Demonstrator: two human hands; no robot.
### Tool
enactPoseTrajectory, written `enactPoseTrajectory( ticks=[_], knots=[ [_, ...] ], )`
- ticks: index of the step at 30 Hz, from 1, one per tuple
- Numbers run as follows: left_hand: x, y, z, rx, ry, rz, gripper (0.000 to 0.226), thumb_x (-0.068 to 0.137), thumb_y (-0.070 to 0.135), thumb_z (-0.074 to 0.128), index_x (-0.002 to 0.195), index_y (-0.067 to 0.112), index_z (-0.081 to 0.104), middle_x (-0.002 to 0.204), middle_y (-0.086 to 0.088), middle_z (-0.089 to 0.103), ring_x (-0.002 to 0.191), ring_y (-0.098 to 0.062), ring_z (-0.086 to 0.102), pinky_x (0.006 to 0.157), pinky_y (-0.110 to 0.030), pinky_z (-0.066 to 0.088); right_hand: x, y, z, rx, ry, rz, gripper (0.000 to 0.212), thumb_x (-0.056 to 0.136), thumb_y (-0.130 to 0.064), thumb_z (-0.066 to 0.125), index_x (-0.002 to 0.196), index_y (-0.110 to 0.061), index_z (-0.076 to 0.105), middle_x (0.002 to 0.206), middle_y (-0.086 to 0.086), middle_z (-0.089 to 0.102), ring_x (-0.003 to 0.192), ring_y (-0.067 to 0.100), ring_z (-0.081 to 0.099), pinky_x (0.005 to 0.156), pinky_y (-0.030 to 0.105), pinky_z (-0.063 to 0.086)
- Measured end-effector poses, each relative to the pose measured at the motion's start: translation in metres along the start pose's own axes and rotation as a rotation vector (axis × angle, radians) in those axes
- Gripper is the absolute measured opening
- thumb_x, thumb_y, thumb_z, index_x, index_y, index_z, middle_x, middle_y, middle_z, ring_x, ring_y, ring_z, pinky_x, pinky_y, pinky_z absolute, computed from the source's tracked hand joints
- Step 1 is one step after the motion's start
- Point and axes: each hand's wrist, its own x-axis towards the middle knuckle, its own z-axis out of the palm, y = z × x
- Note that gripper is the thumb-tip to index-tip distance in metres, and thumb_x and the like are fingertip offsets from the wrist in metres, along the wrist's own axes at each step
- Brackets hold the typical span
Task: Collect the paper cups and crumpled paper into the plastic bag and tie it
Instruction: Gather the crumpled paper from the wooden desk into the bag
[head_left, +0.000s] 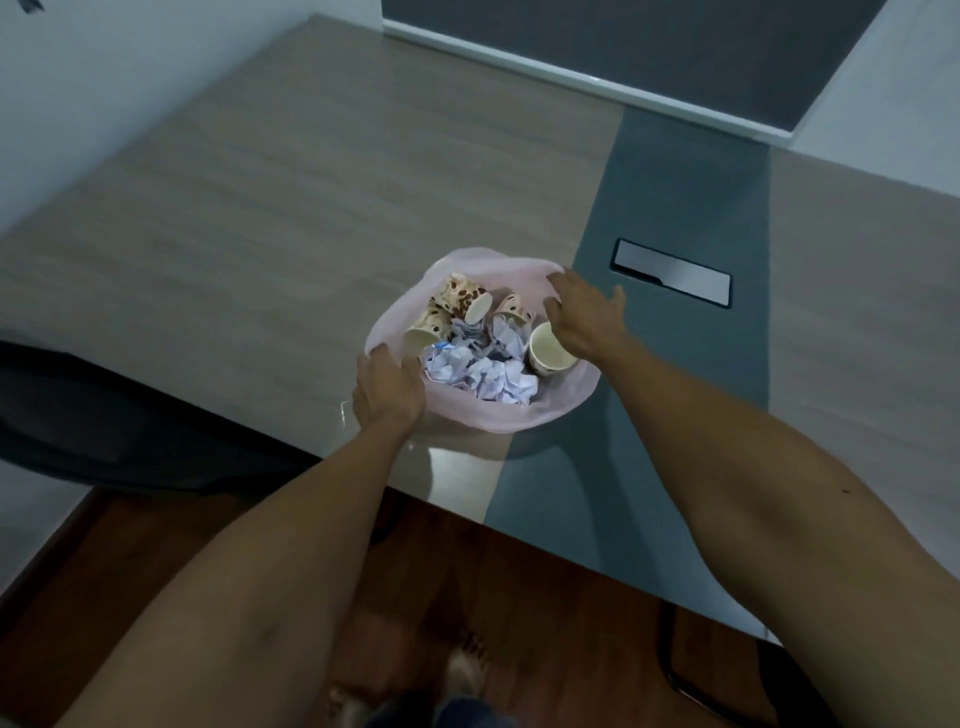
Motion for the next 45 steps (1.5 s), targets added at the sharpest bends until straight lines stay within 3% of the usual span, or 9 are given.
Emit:
enactPoseTrajectory(
  ticks=[3, 6, 11, 16, 21, 28, 34, 42, 45],
  knots=[
    [0.005, 0.007, 0.0, -0.037, 0.077, 0.065, 0.042, 0.101, 0.026, 0.056, 0.139, 0.009, 0.05, 0.14, -0.016, 0.05, 0.125, -0.039, 0.053, 0.104, -0.045, 0.041, 0.001, 0.002, -0.008, 0.068, 0.122, -0.023, 0.047, 0.106, -0.031, 0.047, 0.15, -0.017, 0.037, 0.159, 0.003, 0.037, 0.127, 0.037, 0.056, 0.099, 0.057, 0.045],
    [0.009, 0.015, -0.004, -0.041, 0.105, 0.156, 0.049, 0.096, 0.009, 0.057, 0.144, 0.012, 0.045, 0.142, -0.013, 0.046, 0.124, -0.038, 0.053, 0.104, -0.044, 0.042, 0.003, 0.003, -0.018, 0.1, 0.207, -0.014, 0.046, 0.102, -0.015, 0.052, 0.147, -0.015, 0.039, 0.154, 0.004, 0.039, 0.113, 0.041, 0.061, 0.087, 0.054, 0.054],
    [0.023, 0.022, -0.026, 0.024, 0.024, 0.27, 0.079, 0.086, -0.004, 0.052, 0.158, 0.016, 0.024, 0.155, -0.015, 0.034, 0.128, -0.041, 0.048, 0.102, -0.046, 0.044, 0.003, -0.007, -0.035, 0.122, 0.218, -0.064, 0.072, 0.092, 0.007, 0.052, 0.157, -0.014, 0.029, 0.167, 0.0, 0.021, 0.117, 0.041, 0.059, 0.091, 0.049, 0.053],
    [0.029, 0.03, -0.067, 0.019, 0.074, 0.358, 0.084, 0.083, -0.005, 0.052, 0.159, 0.016, 0.024, 0.15, -0.019, 0.041, 0.128, -0.041, 0.049, 0.102, -0.046, 0.047, 0.005, -0.028, -0.057, 0.157, 0.237, -0.128, 0.077, 0.092, 0.006, 0.05, 0.161, -0.016, 0.024, 0.171, 0.003, 0.015, 0.123, 0.044, 0.055, 0.097, 0.046, 0.05],
    [0.034, 0.022, -0.128, 0.027, 0.155, 0.372, 0.086, 0.081, -0.006, 0.055, 0.159, 0.017, 0.025, 0.15, -0.018, 0.045, 0.125, -0.041, 0.052, 0.099, -0.047, 0.05, 0.014, -0.077, -0.082, 0.209, 0.29, -0.247, 0.077, 0.092, 0.005, 0.056, 0.16, -0.015, 0.027, 0.169, 0.003, 0.022, 0.13, 0.041, 0.052, 0.104, 0.048, 0.048],
    [0.043, -0.022, -0.236, 0.007, 0.307, 0.289, 0.088, 0.08, -0.005, 0.054, 0.16, 0.018, 0.023, 0.152, -0.017, 0.043, 0.112, -0.043, 0.061, 0.088, -0.05, 0.058, 0.018, -0.186, -0.121, 0.226, 0.297, -0.454, 0.079, 0.089, 0.005, 0.055, 0.161, -0.016, 0.026, 0.169, 0.0, 0.02, 0.134, 0.042, 0.048, 0.105, 0.046, 0.046],
    [0.02, -0.085, -0.343, 0.019, 0.541, 0.221, 0.086, 0.081, -0.005, 0.056, 0.159, 0.013, 0.025, 0.162, -0.009, 0.028, 0.14, -0.035, 0.04, 0.108, -0.045, 0.047, -0.009, -0.319, -0.15, 0.287, 0.315, -0.623, 0.085, 0.083, 0.009, 0.048, 0.161, -0.017, 0.026, 0.17, -0.006, 0.016, 0.132, 0.04, 0.05, 0.103, 0.044, 0.044],
    [-0.062, -0.231, -0.482, -0.014, 0.716, 0.035, 0.088, 0.082, -0.005, 0.056, 0.16, 0.018, 0.023, 0.163, -0.007, 0.026, 0.136, -0.041, 0.042, 0.092, -0.055, 0.056, -0.108, -0.513, -0.14, 0.358, 0.294, -0.898, 0.082, 0.085, 0.009, 0.044, 0.16, -0.015, 0.025, 0.171, -0.006, 0.015, 0.134, 0.04, 0.049, 0.105, 0.049, 0.041],
    [-0.102, -0.293, -0.527, -0.016, 0.772, -0.037, 0.088, 0.082, -0.003, 0.054, 0.161, 0.018, 0.022, 0.165, -0.01, 0.022, 0.138, -0.043, 0.041, 0.093, -0.055, 0.055, -0.158, -0.581, -0.122, 0.373, 0.247, -0.988, 0.08, 0.087, 0.008, 0.045, 0.161, -0.016, 0.024, 0.171, -0.007, 0.014, 0.13, 0.043, 0.052, 0.104, 0.048, 0.041]
  ],
)
